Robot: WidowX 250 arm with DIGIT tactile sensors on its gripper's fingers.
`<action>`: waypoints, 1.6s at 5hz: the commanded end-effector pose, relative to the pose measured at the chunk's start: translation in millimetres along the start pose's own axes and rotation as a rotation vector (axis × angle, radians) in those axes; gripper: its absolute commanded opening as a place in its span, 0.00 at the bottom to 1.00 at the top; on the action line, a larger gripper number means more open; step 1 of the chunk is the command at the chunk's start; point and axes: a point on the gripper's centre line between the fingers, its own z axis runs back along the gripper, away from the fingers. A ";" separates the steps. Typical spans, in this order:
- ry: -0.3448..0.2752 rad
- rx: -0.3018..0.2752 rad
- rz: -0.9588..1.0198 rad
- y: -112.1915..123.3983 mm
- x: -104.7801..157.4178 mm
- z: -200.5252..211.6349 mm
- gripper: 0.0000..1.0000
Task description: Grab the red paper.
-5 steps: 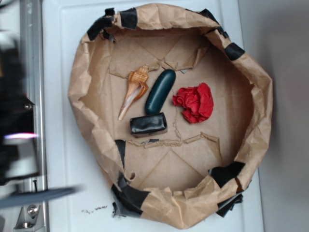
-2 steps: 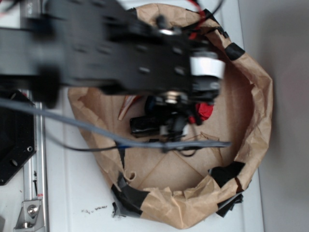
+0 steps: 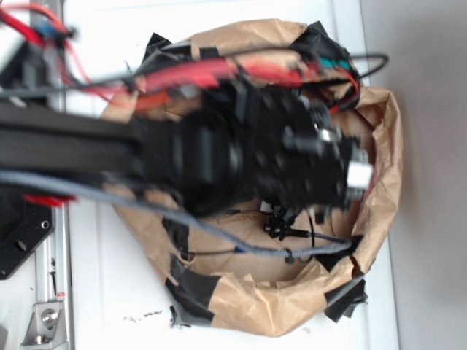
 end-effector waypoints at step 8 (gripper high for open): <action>-0.202 -0.266 0.485 54.1 -25.9 97.2 1.00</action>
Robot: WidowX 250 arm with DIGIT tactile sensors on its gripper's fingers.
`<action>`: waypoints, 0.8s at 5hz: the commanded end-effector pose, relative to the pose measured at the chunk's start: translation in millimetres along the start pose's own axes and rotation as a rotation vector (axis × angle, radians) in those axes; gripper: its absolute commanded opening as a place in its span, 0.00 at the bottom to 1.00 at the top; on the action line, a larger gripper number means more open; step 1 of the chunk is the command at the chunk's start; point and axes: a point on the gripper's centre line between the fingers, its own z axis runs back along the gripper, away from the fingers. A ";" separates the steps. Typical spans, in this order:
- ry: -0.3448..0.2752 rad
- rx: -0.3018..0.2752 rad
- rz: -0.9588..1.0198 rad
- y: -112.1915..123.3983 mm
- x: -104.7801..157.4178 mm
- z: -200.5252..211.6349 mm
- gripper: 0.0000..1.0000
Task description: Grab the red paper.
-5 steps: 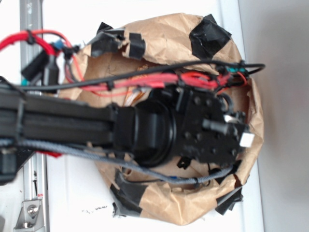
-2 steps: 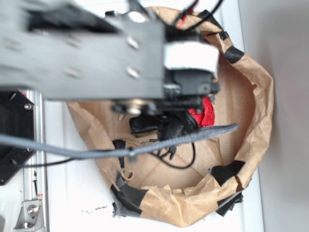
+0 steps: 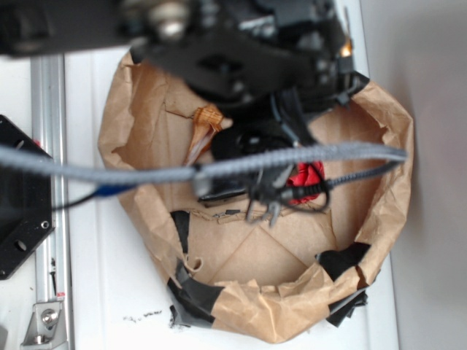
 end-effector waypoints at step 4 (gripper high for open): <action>0.175 -0.099 0.190 -20.9 -0.1 -136.0 1.00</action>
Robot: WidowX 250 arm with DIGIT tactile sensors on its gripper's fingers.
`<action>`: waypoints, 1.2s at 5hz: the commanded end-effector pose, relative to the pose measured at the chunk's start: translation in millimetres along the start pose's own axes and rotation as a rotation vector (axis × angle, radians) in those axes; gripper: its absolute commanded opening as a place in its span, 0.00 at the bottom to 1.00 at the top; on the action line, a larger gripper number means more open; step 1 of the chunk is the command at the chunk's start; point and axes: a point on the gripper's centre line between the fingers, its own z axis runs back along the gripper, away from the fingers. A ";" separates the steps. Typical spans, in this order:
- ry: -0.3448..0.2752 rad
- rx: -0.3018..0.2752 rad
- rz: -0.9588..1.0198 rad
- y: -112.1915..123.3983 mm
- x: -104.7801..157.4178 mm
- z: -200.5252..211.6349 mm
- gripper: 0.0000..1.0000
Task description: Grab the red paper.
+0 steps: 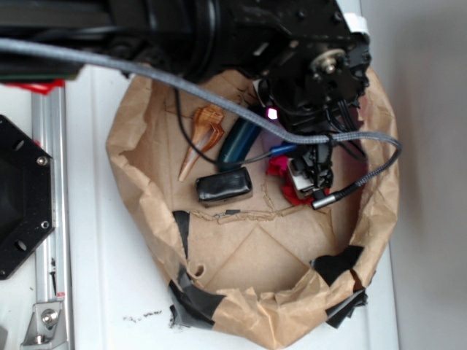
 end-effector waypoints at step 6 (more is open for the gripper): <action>-0.104 0.107 -0.230 -70.4 -20.3 48.7 0.00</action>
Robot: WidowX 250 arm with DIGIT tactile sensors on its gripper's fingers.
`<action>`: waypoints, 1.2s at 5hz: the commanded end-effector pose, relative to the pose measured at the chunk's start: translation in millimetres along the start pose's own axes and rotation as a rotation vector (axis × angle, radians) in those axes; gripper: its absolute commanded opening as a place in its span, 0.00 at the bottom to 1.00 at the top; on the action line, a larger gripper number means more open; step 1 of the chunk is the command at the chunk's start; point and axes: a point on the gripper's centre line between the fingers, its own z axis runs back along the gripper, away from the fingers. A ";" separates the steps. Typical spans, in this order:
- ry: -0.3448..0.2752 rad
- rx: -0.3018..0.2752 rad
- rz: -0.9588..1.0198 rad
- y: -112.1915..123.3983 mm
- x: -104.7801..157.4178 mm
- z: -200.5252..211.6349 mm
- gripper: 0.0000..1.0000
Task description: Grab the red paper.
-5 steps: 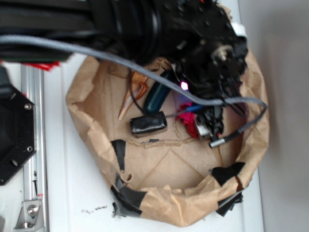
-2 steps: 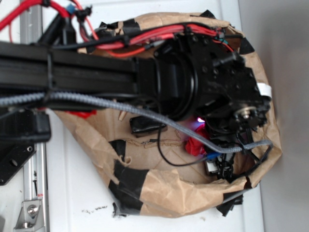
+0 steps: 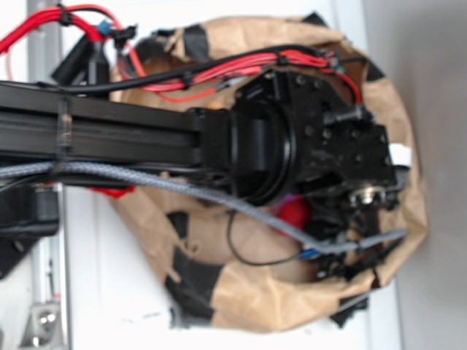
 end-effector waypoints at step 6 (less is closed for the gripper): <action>-0.008 0.194 0.482 59.5 -61.8 222.0 0.00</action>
